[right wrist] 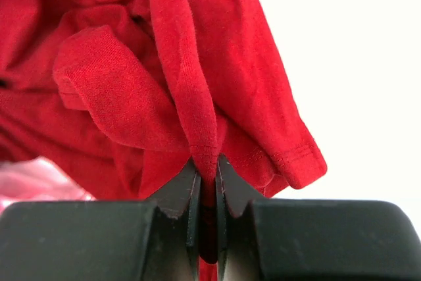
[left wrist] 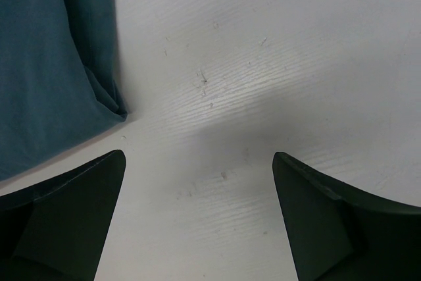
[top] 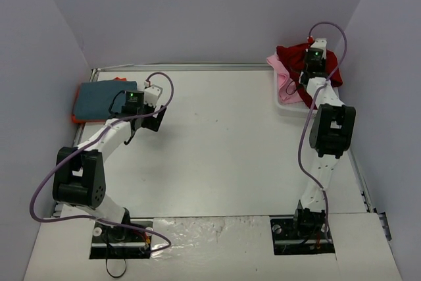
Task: Fold and stack the t-shirts
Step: Grab crumpled tshirt from bin with the right arm, then move the tshirt to the center of the board
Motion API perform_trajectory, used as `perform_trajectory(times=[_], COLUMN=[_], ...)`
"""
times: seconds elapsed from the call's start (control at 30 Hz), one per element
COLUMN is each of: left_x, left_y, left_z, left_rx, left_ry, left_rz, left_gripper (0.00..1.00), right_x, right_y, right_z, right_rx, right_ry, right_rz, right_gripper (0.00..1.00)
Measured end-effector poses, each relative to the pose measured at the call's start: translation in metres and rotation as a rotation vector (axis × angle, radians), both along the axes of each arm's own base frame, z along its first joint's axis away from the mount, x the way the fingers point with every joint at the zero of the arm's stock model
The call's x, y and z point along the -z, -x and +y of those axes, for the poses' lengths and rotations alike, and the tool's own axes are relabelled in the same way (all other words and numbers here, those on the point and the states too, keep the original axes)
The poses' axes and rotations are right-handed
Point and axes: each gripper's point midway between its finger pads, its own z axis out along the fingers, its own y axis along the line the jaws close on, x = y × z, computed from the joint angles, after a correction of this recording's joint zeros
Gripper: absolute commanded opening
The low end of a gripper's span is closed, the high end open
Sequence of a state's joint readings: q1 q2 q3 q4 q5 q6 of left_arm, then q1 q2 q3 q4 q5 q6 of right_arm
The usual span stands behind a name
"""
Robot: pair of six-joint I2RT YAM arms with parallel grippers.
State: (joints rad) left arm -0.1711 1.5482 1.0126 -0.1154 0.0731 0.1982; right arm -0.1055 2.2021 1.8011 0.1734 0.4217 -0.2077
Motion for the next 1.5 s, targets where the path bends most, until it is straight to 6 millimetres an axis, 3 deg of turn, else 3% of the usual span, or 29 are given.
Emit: perform_trajectory(times=[0.23,0.37,0.53,0.7,1.0,1.2,1.37,1.5], left_x=[0.002,0.001,-0.007,-0.005,-0.003,-0.015,-0.017,-0.017], left_y=[0.002,0.006,0.011,0.013,0.017,0.018,0.018,0.018], left_z=[-0.005,-0.013,-0.018,-0.019,-0.020,-0.020,-0.019,-0.019], left_rx=[0.022,0.058,0.084,0.090,0.100,0.110,0.117,0.118], left_ry=[0.019,0.051,0.076,0.079,0.077,0.074,0.070,0.068], left_rz=[0.013,0.015,0.002,0.016,0.034,0.004,-0.003,-0.004], left_gripper=[0.94,0.94,0.94,0.94,0.94,0.94,0.94,0.94], right_x=[-0.003,-0.027,-0.095,-0.173,-0.260,-0.344,-0.347,-0.349], right_y=[0.019,0.035,0.052,0.072,0.103,0.120,0.117,0.110], right_z=[0.026,0.049,0.066,0.055,0.044,0.045,0.069,0.131], right_rx=[-0.039,-0.079,-0.115,-0.067,-0.036,-0.046,-0.159,-0.384], right_ry=[-0.022,-0.025,-0.013,0.051,0.111,0.136,0.084,-0.027], right_rz=[0.027,0.022,-0.061,-0.177,-0.263,-0.428,-0.437,-0.435], right_gripper=[0.00,0.00,0.00,0.00,0.00,0.00,0.00,0.00])
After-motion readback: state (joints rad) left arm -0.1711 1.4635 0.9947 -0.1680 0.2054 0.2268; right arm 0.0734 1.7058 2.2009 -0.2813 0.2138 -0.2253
